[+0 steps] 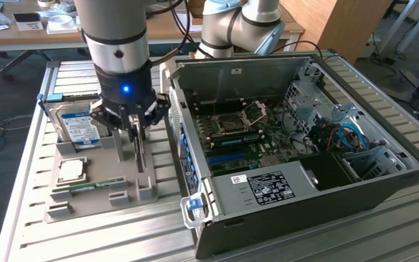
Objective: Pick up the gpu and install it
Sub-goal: 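Pick up the gpu and move the gpu toward the slot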
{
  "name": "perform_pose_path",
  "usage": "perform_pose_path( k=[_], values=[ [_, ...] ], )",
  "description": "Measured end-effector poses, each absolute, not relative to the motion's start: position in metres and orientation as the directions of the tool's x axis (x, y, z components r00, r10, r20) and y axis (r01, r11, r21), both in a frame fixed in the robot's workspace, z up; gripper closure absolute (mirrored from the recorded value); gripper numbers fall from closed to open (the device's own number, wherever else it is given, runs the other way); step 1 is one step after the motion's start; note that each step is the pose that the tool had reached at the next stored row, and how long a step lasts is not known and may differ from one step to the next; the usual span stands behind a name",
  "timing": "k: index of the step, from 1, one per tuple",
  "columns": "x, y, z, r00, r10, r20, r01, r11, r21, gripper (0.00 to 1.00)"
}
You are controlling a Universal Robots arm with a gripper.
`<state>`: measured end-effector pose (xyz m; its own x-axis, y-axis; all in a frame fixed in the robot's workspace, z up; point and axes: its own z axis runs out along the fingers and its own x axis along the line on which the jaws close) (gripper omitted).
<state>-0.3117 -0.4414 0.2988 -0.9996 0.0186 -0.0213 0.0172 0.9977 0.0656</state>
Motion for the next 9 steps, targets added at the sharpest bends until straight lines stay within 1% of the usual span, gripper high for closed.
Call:
perform_pose_path(
  k=[9],
  values=[
    [-0.312, -0.441, 0.332, -1.0, 0.019, -0.021, 0.017, 0.998, 0.063, 0.74]
  ],
)
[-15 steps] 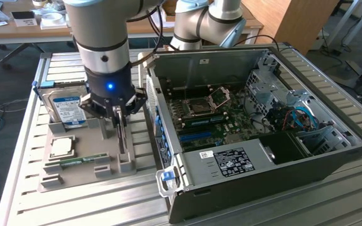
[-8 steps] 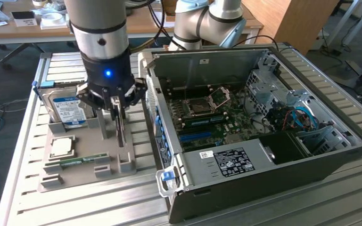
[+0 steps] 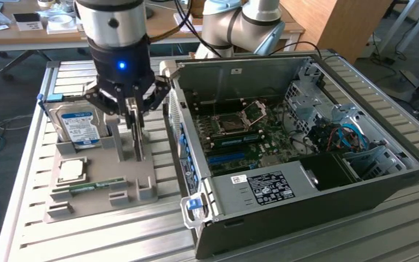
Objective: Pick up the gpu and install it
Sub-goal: 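Pick up the gpu and move the gpu toward the slot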
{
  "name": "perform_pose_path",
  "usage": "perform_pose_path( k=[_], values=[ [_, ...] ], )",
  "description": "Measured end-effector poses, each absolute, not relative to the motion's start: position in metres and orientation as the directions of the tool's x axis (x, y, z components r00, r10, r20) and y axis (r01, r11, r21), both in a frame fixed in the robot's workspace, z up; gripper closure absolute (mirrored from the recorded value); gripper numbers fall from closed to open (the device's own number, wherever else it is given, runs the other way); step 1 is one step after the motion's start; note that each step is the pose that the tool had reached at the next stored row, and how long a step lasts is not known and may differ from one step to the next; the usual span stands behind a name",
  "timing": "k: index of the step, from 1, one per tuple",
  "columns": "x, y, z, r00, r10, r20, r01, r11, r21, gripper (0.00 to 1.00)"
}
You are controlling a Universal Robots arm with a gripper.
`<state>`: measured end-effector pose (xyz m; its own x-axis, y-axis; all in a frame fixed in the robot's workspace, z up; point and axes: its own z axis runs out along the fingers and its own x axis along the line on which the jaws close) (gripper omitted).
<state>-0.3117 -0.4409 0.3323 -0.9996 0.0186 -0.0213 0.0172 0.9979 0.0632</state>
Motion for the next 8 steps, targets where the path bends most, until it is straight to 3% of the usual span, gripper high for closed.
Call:
perform_pose_path(
  k=[8],
  values=[
    [-0.312, -0.44, 0.363, -1.0, 0.018, -0.021, 0.017, 0.998, 0.057, 0.74]
  ],
)
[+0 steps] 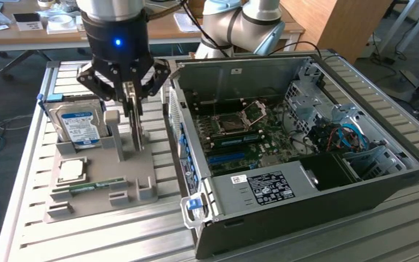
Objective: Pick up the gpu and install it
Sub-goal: 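Pick up the gpu and move the gpu toward the slot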
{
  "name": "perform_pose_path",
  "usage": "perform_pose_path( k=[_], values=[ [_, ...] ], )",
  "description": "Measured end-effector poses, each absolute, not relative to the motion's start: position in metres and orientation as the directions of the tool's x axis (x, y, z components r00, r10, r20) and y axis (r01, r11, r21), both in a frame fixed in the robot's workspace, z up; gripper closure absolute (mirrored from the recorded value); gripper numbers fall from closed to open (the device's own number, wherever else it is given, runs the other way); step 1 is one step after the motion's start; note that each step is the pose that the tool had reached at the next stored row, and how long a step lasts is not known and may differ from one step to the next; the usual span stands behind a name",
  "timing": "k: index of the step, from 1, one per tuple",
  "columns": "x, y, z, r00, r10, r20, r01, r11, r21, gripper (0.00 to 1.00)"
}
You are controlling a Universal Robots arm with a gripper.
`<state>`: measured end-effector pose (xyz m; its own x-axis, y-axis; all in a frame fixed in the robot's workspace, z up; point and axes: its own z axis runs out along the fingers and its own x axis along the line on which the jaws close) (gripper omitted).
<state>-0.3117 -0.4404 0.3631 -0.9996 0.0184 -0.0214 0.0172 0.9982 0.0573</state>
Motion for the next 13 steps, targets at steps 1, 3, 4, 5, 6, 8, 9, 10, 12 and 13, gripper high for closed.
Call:
perform_pose_path(
  k=[1, 3, 4, 5, 6, 8, 9, 10, 12, 13],
  values=[
    [-0.312, -0.44, 0.366, -1.0, 0.018, -0.021, 0.017, 0.998, 0.057, 0.74],
    [-0.312, -0.44, 0.372, -1.0, 0.018, -0.021, 0.017, 0.998, 0.057, 0.74],
    [-0.312, -0.44, 0.375, -1.0, 0.018, -0.021, 0.017, 0.998, 0.057, 0.74],
    [-0.312, -0.44, 0.377, -1.0, 0.018, -0.021, 0.017, 0.998, 0.057, 0.74],
    [-0.312, -0.44, 0.38, -1.0, 0.018, -0.021, 0.017, 0.998, 0.057, 0.74],
    [-0.312, -0.44, 0.385, -1.0, 0.018, -0.021, 0.017, 0.998, 0.056, 0.74],
    [-0.312, -0.44, 0.387, -1.0, 0.018, -0.021, 0.017, 0.998, 0.056, 0.74],
    [-0.312, -0.44, 0.389, -1.0, 0.018, -0.021, 0.017, 0.998, 0.056, 0.74],
    [-0.312, -0.44, 0.393, -1.0, 0.018, -0.022, 0.017, 0.998, 0.056, 0.74],
    [-0.312, -0.44, 0.394, -1.0, 0.018, -0.021, 0.017, 0.998, 0.056, 0.74]
  ],
)
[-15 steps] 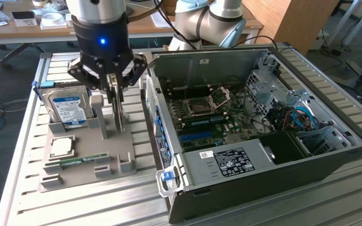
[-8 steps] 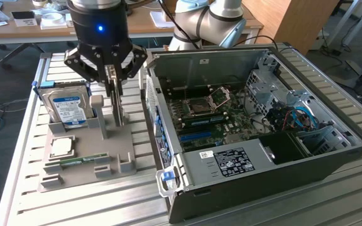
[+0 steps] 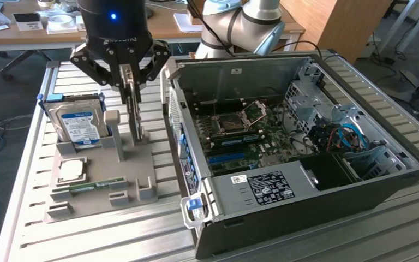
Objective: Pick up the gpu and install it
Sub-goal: 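Pick up the gpu and move the gpu toward the slot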
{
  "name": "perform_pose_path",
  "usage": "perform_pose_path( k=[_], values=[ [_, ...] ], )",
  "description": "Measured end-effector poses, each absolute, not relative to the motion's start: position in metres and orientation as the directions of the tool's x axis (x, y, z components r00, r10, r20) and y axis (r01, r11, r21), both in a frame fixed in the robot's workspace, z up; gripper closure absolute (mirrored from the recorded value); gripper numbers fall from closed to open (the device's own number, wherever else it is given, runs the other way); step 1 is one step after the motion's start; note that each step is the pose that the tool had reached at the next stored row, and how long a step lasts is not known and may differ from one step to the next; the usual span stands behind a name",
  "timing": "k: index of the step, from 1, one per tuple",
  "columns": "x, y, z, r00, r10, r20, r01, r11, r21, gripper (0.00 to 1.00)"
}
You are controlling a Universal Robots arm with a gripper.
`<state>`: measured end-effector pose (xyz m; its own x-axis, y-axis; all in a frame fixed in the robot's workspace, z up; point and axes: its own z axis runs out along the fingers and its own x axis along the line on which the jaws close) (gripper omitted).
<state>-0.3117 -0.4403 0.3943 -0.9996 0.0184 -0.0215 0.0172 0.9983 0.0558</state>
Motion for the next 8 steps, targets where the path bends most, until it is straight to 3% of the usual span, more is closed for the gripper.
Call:
perform_pose_path(
  k=[8],
  values=[
    [-0.312, -0.44, 0.406, -1.0, 0.018, -0.021, 0.017, 0.998, 0.055, 0.74]
  ],
)
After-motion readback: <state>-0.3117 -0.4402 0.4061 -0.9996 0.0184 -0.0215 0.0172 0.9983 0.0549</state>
